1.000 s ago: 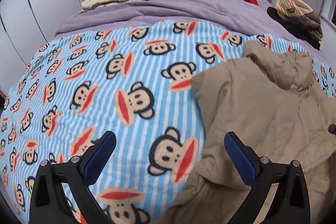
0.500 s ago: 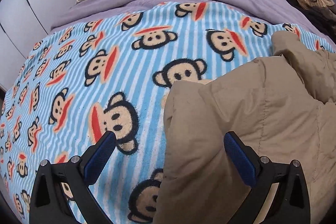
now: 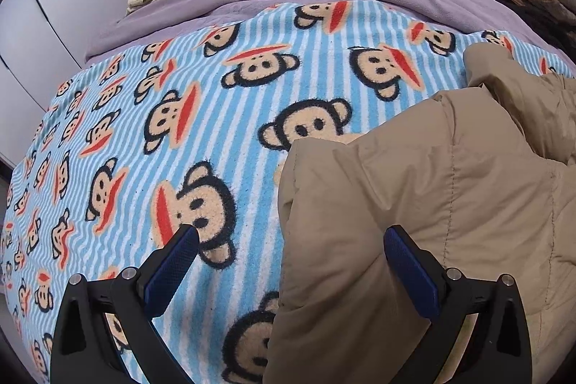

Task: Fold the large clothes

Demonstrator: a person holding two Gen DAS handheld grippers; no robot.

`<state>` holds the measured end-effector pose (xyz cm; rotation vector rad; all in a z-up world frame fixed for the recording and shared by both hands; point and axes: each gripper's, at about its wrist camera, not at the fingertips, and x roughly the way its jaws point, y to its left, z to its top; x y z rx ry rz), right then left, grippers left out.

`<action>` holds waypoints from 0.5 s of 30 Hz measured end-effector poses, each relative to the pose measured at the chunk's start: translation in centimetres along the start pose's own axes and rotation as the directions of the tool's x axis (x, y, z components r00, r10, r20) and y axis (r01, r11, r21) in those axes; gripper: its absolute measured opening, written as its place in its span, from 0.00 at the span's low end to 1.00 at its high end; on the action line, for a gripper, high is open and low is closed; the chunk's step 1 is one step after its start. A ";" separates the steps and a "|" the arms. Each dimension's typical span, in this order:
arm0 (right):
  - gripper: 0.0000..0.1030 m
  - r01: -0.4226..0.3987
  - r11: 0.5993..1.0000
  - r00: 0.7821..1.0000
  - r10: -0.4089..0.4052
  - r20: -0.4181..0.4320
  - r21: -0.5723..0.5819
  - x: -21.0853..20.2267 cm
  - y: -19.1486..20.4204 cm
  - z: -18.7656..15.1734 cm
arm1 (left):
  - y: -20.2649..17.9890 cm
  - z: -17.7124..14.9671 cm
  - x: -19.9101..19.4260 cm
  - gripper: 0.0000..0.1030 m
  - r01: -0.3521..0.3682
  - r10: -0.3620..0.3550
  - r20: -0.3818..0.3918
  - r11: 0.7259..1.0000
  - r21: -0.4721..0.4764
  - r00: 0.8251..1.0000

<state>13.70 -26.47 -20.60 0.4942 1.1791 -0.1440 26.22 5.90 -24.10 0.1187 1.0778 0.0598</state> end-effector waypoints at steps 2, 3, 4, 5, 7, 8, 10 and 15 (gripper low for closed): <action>0.12 -0.018 0.999 1.000 0.018 0.014 0.027 -0.1 -0.5 -0.6 | 0.3 0.2 -0.6 1.00 -0.018 0.018 0.002 1.000 -0.001 1.000; 0.12 -0.015 0.999 1.000 0.015 0.015 0.033 -0.5 -0.7 -0.7 | 0.6 0.3 -1.3 1.00 -0.022 0.022 0.010 1.000 -0.006 1.000; 0.12 -0.003 0.999 1.000 0.003 0.014 0.038 -1.0 -0.9 -0.8 | 0.9 0.3 -2.0 1.00 -0.022 0.023 0.023 1.000 -0.012 0.999; 0.12 -0.004 0.999 1.000 0.004 0.014 0.040 -1.6 -1.2 -0.8 | 1.2 0.3 -2.8 1.00 -0.021 0.021 0.032 1.000 -0.018 0.999; 0.14 -0.025 0.999 1.000 0.024 0.018 0.042 -2.9 -2.3 -1.4 | 2.0 -0.1 -4.6 1.00 -0.009 0.011 0.044 0.999 -0.034 0.999; 0.16 -0.030 0.998 0.999 0.029 0.020 0.048 -3.5 -2.7 -1.7 | 2.2 -0.4 -5.4 1.00 0.005 -0.003 0.043 0.999 -0.038 0.999; 0.16 -0.057 0.997 0.998 0.056 0.017 0.058 -4.9 -3.8 -2.5 | 2.1 -1.4 -7.0 1.00 0.022 -0.021 0.032 0.999 -0.031 0.999; 0.16 -0.072 0.990 0.997 0.074 -0.008 0.119 -7.8 -6.6 -4.8 | -0.5 -4.0 -10.3 1.00 0.082 -0.082 -0.017 0.996 0.016 0.997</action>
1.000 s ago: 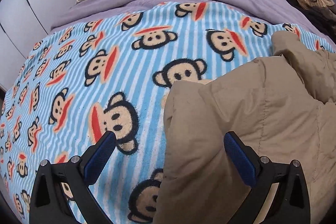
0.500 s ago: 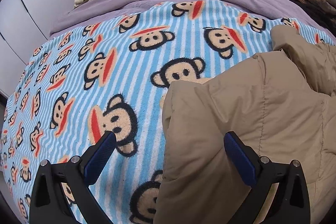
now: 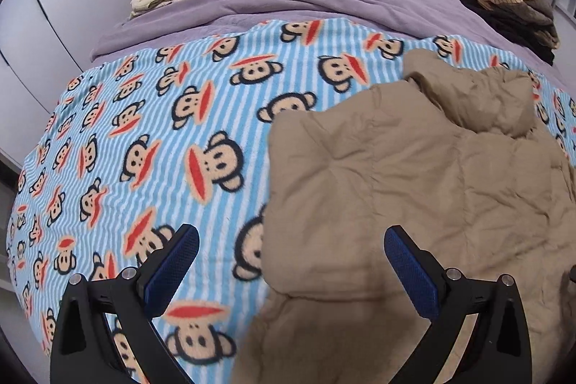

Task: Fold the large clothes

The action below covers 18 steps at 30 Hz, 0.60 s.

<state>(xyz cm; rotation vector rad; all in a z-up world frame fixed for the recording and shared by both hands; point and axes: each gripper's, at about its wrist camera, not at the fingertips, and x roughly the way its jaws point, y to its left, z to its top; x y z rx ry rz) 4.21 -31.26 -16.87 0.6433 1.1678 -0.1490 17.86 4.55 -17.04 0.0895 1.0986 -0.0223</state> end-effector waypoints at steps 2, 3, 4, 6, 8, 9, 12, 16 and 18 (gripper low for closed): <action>0.21 -0.004 0.999 1.000 0.004 -0.007 0.034 -0.9 -1.4 -0.5 | -2.1 -0.9 -1.1 1.00 0.029 -0.029 -0.012 0.999 0.019 1.000; 0.25 -0.003 0.999 1.000 0.003 -0.008 0.046 -1.4 -2.0 -0.7 | -3.1 -1.2 -1.6 1.00 0.044 -0.044 -0.016 0.999 0.027 0.999; 0.38 0.002 0.999 1.000 -0.002 -0.006 0.054 -1.9 -2.5 -0.8 | -4.3 -1.5 -2.1 1.00 0.061 -0.060 -0.020 0.998 0.035 0.998; 0.50 0.012 0.998 1.000 -0.012 0.009 0.067 -2.6 -3.0 -0.9 | -6.6 -2.0 -3.1 1.00 0.090 -0.089 -0.025 0.994 0.056 0.996; 0.50 0.005 0.997 1.000 -0.007 0.017 0.080 -3.5 -3.9 -1.0 | -9.1 -2.3 -3.8 1.00 0.115 -0.113 -0.033 0.990 0.078 0.993; 0.50 -0.001 0.996 1.000 0.000 0.020 0.094 -3.9 -4.6 -1.0 | -10.3 -2.5 -4.2 1.00 0.126 -0.123 -0.036 0.988 0.089 0.992; 0.55 -0.015 0.991 0.999 0.010 0.034 0.131 -4.6 -6.1 -0.9 | -13.8 -2.9 -5.2 1.00 0.157 -0.155 -0.031 0.980 0.121 0.988; 0.70 -0.036 0.983 0.998 0.025 0.064 0.177 -5.7 -8.8 -0.7 | -18.3 -3.4 -6.4 1.00 0.189 -0.190 -0.011 0.964 0.187 0.982; 0.76 -0.042 0.979 0.997 0.027 0.079 0.199 -6.2 -10.4 -0.6 | -20.3 -3.5 -6.4 1.00 0.201 -0.200 -0.026 0.956 0.215 0.979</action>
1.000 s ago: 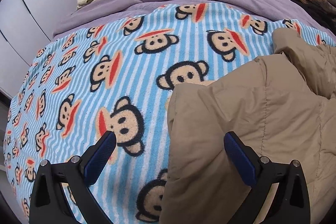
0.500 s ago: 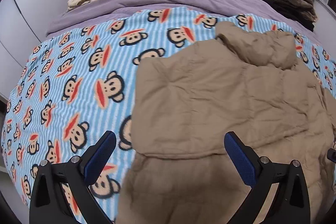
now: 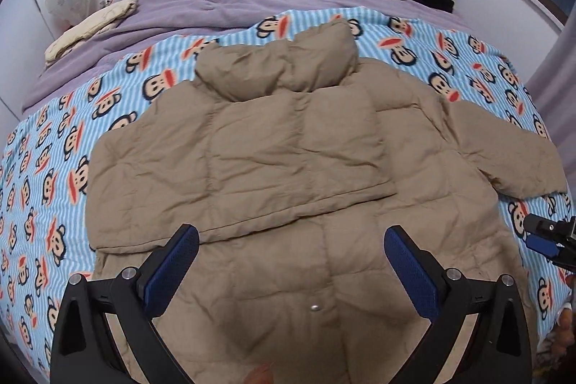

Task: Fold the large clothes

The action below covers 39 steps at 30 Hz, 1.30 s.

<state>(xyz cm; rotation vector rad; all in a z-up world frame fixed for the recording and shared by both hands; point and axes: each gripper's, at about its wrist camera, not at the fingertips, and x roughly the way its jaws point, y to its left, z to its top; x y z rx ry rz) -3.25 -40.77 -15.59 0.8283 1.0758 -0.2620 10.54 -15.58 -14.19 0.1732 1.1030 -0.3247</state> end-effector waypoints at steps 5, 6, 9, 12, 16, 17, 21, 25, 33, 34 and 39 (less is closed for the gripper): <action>0.78 0.001 0.998 1.000 -0.002 0.016 0.059 -0.7 -3.6 1.3 | -4.0 0.4 1.2 1.00 0.011 -0.010 -0.052 0.999 0.031 0.999; 0.78 -0.001 0.998 1.000 0.000 0.018 0.070 -0.8 -4.2 1.5 | -4.7 0.4 1.5 1.00 0.009 -0.006 -0.064 0.999 0.037 0.998; 0.87 -0.013 0.995 1.000 0.010 0.026 0.103 -1.0 -6.1 2.4 | -6.4 0.6 2.1 1.00 0.005 0.000 -0.087 0.999 0.051 0.996; 0.88 -0.025 0.990 0.998 0.018 0.052 0.138 -1.3 -7.9 3.2 | -7.6 0.8 2.6 1.00 0.012 -0.005 -0.105 0.998 0.065 0.994; 1.00 -0.120 0.972 0.993 0.114 0.041 0.201 -1.0 -10.8 4.6 | -8.9 0.9 3.1 1.00 0.018 -0.008 -0.124 0.997 0.078 0.992; 1.00 -0.132 0.967 0.991 0.129 0.031 0.218 -0.8 -11.4 5.0 | -9.1 0.9 3.3 1.00 0.022 -0.011 -0.130 0.997 0.079 0.991; 1.00 -0.157 0.935 0.987 0.144 0.065 0.319 -0.5 -15.1 6.9 | -10.2 1.1 3.9 1.00 0.029 -0.015 -0.149 0.996 0.088 0.989; 1.00 -0.272 0.843 0.960 0.207 0.186 0.465 -0.4 -19.9 9.0 | -10.8 1.4 4.4 1.00 0.024 -0.008 -0.162 0.995 0.095 0.987; 1.00 -0.498 0.633 0.867 0.337 0.368 0.593 0.3 -24.8 12.0 | -11.6 1.8 5.3 1.00 -0.034 0.052 -0.158 0.992 0.118 0.986; 1.00 -0.514 0.611 0.857 0.347 0.381 0.602 0.4 -25.0 12.2 | -11.6 1.7 5.4 1.00 -0.030 0.049 -0.164 0.993 0.117 0.985; 0.09 -0.580 0.468 0.811 0.413 0.415 0.667 1.9 -25.8 12.1 | -11.6 1.6 5.3 1.00 -0.013 0.031 -0.169 0.994 0.109 0.985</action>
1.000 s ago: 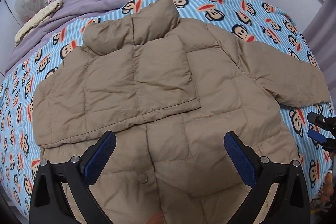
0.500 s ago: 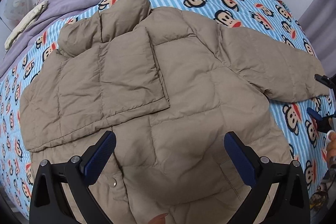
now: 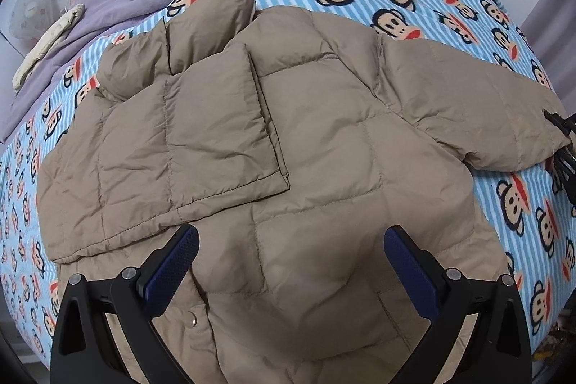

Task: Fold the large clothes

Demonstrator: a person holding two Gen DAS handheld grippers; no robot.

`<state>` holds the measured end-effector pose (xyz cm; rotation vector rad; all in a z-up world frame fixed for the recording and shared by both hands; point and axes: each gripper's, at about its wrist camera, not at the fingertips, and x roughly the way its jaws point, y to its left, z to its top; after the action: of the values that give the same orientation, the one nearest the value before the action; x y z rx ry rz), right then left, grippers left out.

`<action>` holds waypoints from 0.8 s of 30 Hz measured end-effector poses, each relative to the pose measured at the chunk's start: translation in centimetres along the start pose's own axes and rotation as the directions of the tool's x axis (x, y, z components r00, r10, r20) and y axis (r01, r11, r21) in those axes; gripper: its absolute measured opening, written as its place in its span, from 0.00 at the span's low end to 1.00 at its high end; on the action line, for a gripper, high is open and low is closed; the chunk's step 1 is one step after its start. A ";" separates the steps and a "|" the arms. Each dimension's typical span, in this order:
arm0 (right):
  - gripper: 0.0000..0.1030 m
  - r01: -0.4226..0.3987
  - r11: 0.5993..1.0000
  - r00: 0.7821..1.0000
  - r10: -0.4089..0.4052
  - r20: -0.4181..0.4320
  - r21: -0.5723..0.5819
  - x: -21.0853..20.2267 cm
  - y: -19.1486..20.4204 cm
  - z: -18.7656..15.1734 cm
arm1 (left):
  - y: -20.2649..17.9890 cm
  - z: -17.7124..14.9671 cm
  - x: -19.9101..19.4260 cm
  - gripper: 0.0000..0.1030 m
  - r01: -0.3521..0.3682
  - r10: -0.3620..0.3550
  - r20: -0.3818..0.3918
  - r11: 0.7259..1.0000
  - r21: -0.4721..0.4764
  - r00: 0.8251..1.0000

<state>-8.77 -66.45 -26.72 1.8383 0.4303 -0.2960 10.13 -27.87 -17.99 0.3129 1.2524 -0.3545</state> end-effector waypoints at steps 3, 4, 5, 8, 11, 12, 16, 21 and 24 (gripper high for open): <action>0.08 -0.024 0.999 1.000 0.024 -0.001 -0.036 0.0 0.7 -0.5 | 0.2 0.0 -0.2 1.00 -0.007 0.007 0.004 1.000 -0.007 1.000; 0.08 -0.031 0.997 1.000 0.031 -0.005 -0.068 0.1 1.3 -0.7 | 0.4 0.1 -0.2 1.00 -0.009 0.009 0.004 1.000 -0.009 1.000; 0.08 -0.041 0.995 0.999 0.040 -0.011 -0.089 0.1 1.9 -0.9 | 0.5 0.1 -0.2 1.00 -0.017 0.017 0.003 1.000 -0.010 1.000; 0.08 -0.096 0.985 0.995 0.091 -0.045 -0.141 0.5 3.8 -1.7 | 1.2 0.2 -0.3 1.00 -0.031 0.031 0.004 0.999 -0.011 1.000; 0.08 -0.146 0.960 0.987 0.124 -0.106 -0.238 1.4 6.9 -3.3 | 1.9 0.3 -0.4 1.00 -0.042 0.042 0.009 0.999 -0.017 0.999; 0.08 -0.159 0.948 0.983 0.126 -0.132 -0.277 1.9 8.0 -4.1 | 2.2 0.3 -0.4 1.00 -0.043 0.043 0.010 0.999 -0.020 0.999; 0.08 -0.200 0.887 0.965 0.106 -0.239 -0.416 4.8 12.4 -8.0 | 3.5 0.3 -0.5 1.00 -0.049 0.050 0.016 0.998 -0.035 0.999; 0.08 -0.230 0.759 0.936 0.001 -0.352 -0.609 9.6 16.7 -15.5 | 6.1 0.0 -0.8 1.00 -0.065 0.068 0.030 0.995 -0.076 0.997; 0.08 -0.240 0.633 0.914 -0.108 -0.391 -0.736 13.4 18.6 -21.3 | 8.2 -0.3 -0.7 1.00 -0.086 0.090 0.034 0.990 -0.112 0.995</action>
<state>11.11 -49.15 -9.76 1.0217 0.6497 0.3182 13.12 -20.30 -17.07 0.2644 1.2106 -0.2136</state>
